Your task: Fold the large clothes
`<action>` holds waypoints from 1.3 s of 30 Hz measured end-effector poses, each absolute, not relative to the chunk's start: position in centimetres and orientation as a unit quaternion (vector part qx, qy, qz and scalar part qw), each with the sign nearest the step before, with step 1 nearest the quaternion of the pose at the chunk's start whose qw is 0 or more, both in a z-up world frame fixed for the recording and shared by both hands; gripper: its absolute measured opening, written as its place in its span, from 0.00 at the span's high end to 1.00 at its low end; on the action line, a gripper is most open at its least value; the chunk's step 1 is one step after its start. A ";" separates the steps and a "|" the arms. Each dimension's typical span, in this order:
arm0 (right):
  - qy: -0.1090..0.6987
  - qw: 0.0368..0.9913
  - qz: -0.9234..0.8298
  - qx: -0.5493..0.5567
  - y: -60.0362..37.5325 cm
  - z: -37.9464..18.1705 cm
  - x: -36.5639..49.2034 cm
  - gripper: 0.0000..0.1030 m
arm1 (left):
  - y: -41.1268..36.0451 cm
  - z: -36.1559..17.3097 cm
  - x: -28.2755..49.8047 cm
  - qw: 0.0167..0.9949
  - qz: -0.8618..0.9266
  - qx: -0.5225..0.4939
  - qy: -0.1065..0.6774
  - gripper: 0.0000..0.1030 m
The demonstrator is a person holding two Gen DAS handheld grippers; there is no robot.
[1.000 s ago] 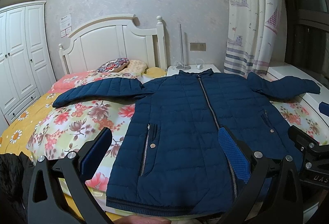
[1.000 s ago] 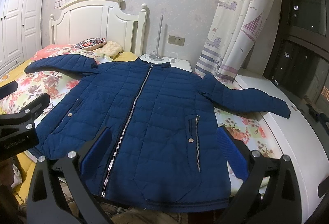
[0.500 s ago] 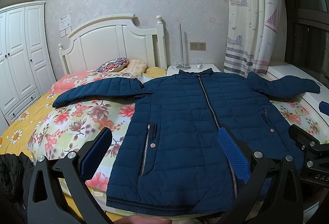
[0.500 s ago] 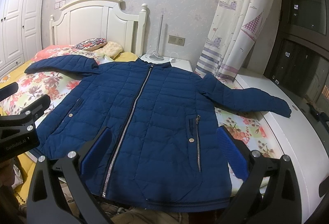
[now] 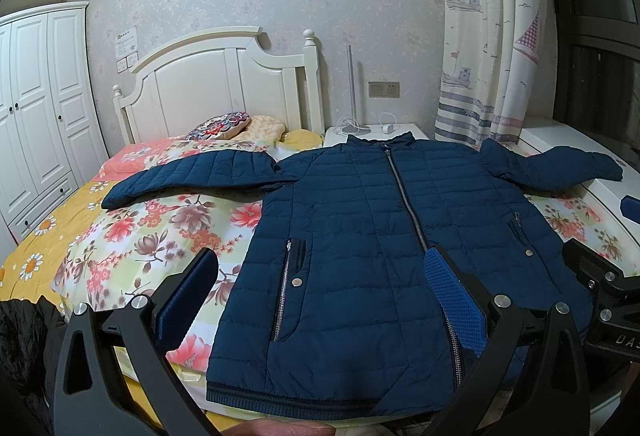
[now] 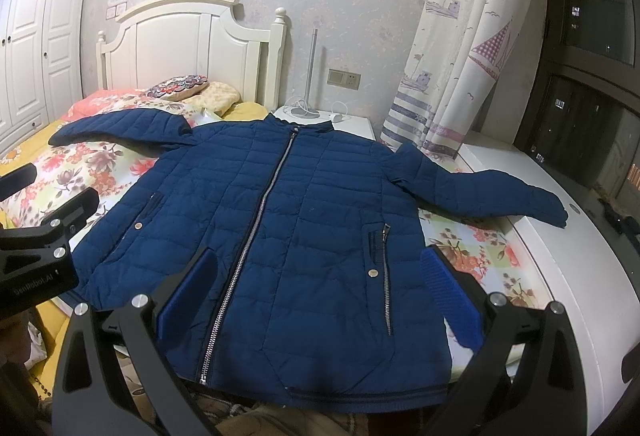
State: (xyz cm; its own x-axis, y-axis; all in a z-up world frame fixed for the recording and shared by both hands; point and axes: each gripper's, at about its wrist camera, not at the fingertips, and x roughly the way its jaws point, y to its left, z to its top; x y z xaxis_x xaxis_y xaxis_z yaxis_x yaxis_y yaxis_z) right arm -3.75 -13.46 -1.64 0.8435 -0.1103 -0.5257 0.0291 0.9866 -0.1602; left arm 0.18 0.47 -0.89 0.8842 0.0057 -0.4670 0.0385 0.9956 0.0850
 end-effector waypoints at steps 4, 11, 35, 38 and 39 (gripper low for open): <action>0.277 0.957 -0.036 -0.073 -13.3 -1.7 -3.8 0.02 | 0.5 -0.8 0.2 0.969 -0.008 0.046 0.241 0.04; 0.278 0.957 -0.036 -0.072 -13.5 -1.6 -3.8 0.02 | 0.5 -0.8 0.2 0.969 -0.008 0.046 0.241 0.04; 0.278 0.957 -0.034 -0.070 -13.5 -1.6 -3.9 0.02 | 0.4 -0.8 0.3 0.969 -0.009 0.046 0.242 0.04; 0.280 0.957 -0.035 -0.069 -12.3 -2.6 -3.5 0.02 | 0.5 -0.8 0.1 0.969 -0.009 0.046 0.242 0.04; 0.281 0.957 -0.034 -0.069 -12.2 -2.6 -3.4 0.02 | 0.4 -0.9 0.1 0.969 -0.009 0.046 0.243 0.04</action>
State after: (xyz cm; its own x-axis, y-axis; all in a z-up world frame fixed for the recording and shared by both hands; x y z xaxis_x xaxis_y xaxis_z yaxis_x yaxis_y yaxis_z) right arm -3.44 -12.16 -2.64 0.8398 -0.1047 -0.5327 0.0268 0.9880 -0.1519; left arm 0.14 0.45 -0.89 0.8819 0.0049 -0.4715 0.0396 0.9956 0.0844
